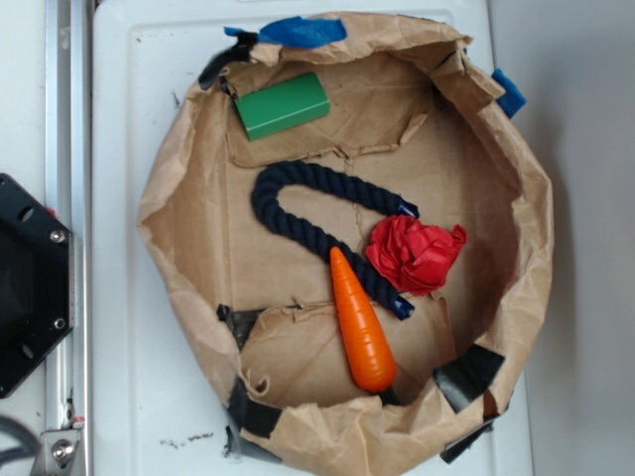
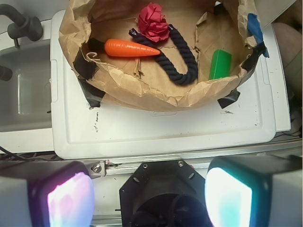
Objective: Grab the green block.
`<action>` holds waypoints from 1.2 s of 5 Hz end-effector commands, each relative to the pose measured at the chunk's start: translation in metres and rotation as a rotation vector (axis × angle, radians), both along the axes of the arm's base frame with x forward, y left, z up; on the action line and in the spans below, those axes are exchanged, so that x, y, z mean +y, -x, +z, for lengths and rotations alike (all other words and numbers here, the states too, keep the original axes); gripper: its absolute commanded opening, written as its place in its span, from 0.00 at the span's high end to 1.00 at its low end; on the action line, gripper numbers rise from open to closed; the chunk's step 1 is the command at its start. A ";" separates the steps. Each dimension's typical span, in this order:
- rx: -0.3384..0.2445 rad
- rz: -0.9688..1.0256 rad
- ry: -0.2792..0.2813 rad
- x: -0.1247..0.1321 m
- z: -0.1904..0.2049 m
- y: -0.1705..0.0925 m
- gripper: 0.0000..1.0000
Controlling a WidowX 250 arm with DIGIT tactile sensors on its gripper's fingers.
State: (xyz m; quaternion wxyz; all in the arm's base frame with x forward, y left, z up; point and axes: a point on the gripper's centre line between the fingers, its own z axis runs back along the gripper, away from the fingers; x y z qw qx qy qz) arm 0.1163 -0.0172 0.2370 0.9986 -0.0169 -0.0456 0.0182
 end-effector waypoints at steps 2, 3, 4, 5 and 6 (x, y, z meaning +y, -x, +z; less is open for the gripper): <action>-0.031 0.072 -0.011 0.011 0.005 -0.047 0.00; -0.027 0.119 -0.004 0.016 0.000 -0.079 0.00; -0.060 0.199 -0.012 0.023 -0.014 -0.107 0.00; -0.148 0.389 -0.006 0.027 -0.041 -0.133 0.00; -0.148 0.389 -0.006 0.027 -0.041 -0.133 0.00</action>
